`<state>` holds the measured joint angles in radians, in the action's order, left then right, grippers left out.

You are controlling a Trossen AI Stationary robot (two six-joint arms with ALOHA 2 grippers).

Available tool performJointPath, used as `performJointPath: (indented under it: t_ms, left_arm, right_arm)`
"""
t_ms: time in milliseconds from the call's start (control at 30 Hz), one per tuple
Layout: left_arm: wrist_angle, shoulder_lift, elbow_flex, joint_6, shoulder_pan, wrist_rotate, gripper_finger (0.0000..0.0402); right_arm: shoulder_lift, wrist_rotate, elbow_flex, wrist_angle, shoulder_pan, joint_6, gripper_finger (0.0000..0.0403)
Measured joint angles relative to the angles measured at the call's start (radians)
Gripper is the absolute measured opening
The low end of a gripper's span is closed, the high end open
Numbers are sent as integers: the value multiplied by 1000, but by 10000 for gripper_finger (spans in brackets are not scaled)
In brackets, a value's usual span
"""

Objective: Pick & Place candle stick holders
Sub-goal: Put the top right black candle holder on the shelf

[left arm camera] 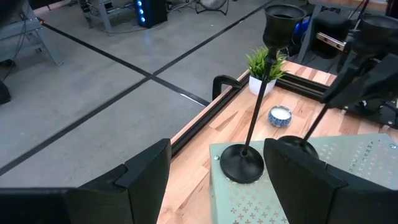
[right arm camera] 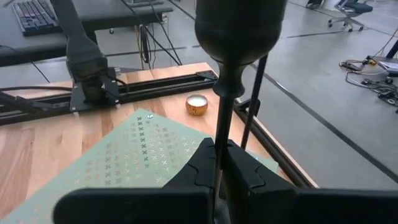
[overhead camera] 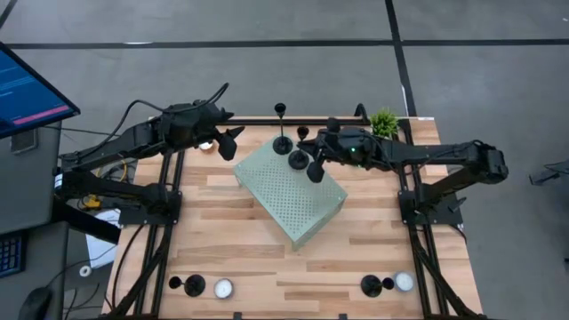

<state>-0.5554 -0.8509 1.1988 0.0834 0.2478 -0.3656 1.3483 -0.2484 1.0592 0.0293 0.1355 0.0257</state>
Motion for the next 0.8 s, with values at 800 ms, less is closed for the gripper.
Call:
performJointPath:
  t_ms: [800]
  left_arm:
    - [4,0,0,0,0,0,258]
  right_arm:
    - [56,41,0,-41,17,-14,0]
